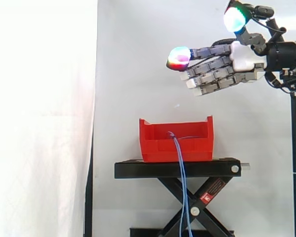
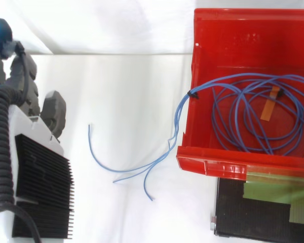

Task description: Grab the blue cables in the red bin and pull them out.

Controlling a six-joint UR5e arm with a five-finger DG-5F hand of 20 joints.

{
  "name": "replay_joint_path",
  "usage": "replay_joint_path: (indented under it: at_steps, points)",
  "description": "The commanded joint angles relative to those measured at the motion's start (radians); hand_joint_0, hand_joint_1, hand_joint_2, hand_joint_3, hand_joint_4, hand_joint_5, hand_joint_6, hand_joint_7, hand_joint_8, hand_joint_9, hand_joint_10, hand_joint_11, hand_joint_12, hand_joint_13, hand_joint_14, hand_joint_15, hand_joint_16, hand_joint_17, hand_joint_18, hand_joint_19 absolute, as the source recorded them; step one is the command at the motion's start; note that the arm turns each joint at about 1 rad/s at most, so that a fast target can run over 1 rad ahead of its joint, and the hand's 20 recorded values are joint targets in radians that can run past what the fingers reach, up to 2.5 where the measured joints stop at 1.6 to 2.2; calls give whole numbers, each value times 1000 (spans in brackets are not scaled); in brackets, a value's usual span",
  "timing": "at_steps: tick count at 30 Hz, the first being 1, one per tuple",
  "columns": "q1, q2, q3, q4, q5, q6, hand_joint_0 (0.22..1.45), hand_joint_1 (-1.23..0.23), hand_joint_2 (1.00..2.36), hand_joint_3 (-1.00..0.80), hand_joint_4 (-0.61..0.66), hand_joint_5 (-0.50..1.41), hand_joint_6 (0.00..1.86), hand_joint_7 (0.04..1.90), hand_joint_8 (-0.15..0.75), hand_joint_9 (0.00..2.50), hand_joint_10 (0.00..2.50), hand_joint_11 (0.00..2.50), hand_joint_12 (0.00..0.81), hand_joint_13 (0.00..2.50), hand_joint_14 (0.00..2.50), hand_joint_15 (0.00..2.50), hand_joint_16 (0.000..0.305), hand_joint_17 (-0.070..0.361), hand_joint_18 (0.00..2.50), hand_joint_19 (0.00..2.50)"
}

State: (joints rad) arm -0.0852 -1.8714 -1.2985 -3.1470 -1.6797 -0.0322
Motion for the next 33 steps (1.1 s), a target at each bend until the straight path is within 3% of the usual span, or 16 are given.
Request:
replay_joint_path:
  at_steps: [1,22,33]
  points:
    - [1,0,-1,1,0,1,724,-767,1000,-1000,146,260,8,271,244,144,0,15,351,0,1,38,61,137,0,220]
    - [24,0,-1,7,5,-1,714,-750,1000,-1000,68,176,9,265,224,75,0,35,347,0,0,50,61,137,0,213]
    - [24,1,1,-27,0,1,704,-781,1000,-1000,17,214,7,234,222,105,0,3,352,0,0,27,62,139,0,176]
